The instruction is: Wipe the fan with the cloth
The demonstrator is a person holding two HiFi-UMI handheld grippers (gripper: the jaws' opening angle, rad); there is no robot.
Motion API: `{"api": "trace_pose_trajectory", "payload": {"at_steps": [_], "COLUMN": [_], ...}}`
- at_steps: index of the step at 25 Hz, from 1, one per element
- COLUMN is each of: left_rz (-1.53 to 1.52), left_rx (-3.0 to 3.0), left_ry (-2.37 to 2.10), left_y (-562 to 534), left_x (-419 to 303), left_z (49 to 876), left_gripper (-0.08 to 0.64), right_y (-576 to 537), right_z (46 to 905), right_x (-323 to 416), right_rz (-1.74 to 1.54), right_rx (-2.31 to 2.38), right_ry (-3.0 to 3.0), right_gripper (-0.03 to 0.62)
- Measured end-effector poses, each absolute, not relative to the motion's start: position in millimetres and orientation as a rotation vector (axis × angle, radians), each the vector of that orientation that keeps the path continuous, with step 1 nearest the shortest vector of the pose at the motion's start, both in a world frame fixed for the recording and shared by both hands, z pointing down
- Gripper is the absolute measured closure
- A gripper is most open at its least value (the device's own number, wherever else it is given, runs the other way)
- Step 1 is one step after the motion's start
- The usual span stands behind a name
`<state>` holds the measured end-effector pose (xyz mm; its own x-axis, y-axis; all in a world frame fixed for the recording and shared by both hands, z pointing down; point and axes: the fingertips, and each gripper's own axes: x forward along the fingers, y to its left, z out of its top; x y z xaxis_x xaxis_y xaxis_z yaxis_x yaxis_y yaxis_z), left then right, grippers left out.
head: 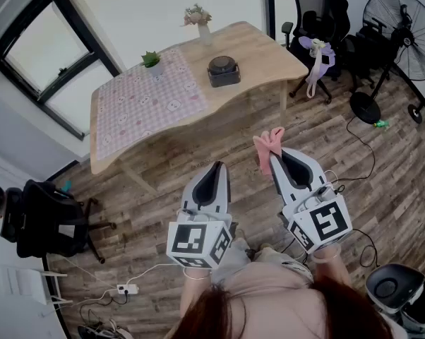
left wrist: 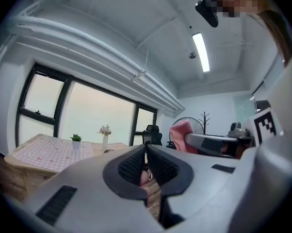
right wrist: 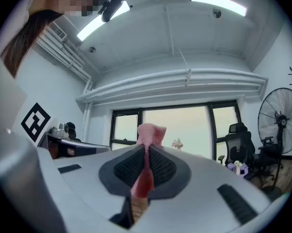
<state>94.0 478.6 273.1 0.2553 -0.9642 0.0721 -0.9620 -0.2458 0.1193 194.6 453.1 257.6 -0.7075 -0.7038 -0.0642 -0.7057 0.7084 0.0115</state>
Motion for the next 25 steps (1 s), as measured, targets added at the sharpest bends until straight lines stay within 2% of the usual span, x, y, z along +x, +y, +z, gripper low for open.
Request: {"api": "trace_pose_trajectory", "payload": {"at_steps": [12, 25], "left_rz": [-0.006, 0.028], "left_rx": [2.380, 2.431], "left_ry": [-1.851, -1.842], "left_y": [500, 455], "left_x": [164, 149], "left_z": [272, 273], "left_gripper": [0.541, 0.541], "right_y": [468, 426], "right_z": [263, 264], "right_x": [260, 238], "right_rz": [0.025, 0.083], "right_rx": [-1.167, -1.190], "right_ry": [2.813, 2.790], "right_gripper": [0.566, 0.566]}}
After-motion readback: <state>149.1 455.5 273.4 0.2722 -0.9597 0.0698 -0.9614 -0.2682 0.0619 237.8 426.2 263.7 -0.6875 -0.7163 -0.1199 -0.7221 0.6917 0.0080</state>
